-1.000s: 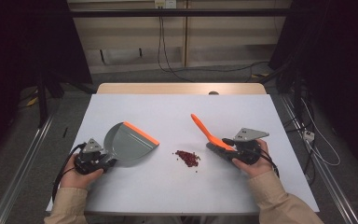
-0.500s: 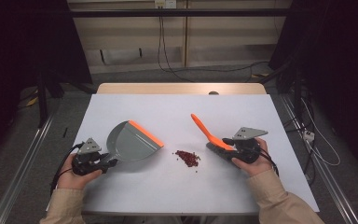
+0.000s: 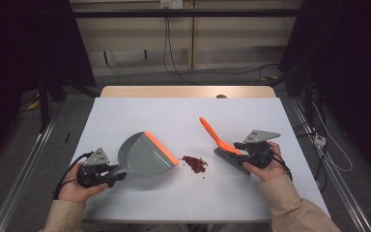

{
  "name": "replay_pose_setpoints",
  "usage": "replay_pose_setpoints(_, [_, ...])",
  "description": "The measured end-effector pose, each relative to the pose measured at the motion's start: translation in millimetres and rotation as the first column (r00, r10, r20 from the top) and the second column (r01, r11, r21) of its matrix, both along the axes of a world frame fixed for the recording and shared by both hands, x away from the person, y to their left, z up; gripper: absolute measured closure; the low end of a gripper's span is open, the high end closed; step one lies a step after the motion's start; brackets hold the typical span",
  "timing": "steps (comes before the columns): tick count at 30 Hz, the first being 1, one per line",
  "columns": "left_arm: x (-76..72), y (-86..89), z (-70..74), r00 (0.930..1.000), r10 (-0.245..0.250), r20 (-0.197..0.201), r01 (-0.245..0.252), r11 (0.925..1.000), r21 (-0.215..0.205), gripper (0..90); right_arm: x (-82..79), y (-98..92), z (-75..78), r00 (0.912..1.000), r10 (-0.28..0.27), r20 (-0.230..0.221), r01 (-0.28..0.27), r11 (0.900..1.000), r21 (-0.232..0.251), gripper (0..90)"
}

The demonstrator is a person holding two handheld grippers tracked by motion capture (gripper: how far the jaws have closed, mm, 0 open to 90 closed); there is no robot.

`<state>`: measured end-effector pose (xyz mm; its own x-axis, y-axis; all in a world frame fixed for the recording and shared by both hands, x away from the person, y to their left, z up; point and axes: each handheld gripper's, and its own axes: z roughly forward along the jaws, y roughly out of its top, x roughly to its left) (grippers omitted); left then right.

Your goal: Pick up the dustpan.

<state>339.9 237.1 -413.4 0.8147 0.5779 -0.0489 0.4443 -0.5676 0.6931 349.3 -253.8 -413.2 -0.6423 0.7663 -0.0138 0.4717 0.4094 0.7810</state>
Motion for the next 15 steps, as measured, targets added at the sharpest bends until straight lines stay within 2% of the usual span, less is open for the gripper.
replay_pose_setpoints(1, [-1.3, -0.4, -0.8, 1.0000, -0.004, -0.002, 0.004, 1.0000, -0.007, 63.2, -0.3, -0.6, 0.8, 1.0000, 0.002, -0.003, -0.002, 1.000, -0.001, 57.2])
replay_pose_setpoints(4, [-4.2, -1.1, -1.7, 0.9995, -0.030, -0.001, 0.030, 0.9995, 0.006, 63.2, -1.2, -1.9, 3.5, 0.9997, -0.009, -0.023, 0.009, 1.000, -0.014, 61.8])
replay_pose_setpoints(5, [-5.3, -1.5, -2.5, 0.9993, -0.036, -0.012, 0.036, 0.9993, 0.007, 63.1, -0.9, -2.0, 3.5, 0.9994, -0.010, -0.033, 0.009, 1.000, -0.020, 63.9])
replay_pose_setpoints(8, [-7.4, -2.4, -4.5, 0.9989, -0.044, -0.013, 0.044, 0.9990, 0.009, 63.1, 0.8, -0.3, 2.1, 0.9977, -0.013, -0.067, 0.009, 0.998, -0.060, 70.1])
replay_pose_setpoints(11, [-8.2, -2.9, -5.7, 0.9987, -0.048, -0.014, 0.049, 0.9988, 0.010, 63.1, 2.3, 0.9, 1.5, 0.9959, -0.028, -0.086, 0.025, 0.999, -0.041, 71.2])
replay_pose_setpoints(13, [-8.4, -3.1, -6.7, 0.9983, -0.056, -0.017, 0.056, 0.9984, 0.009, 63.1, 3.1, 1.1, 1.7, 0.9938, -0.062, -0.092, 0.059, 0.998, -0.031, 71.3])
replay_pose_setpoints(15, [-8.6, -3.6, -7.3, 0.9980, -0.060, -0.019, 0.060, 0.9981, 0.012, 63.1, 4.6, 0.0, 0.6, 0.9928, -0.076, -0.093, 0.076, 0.997, 0.000, 71.4])
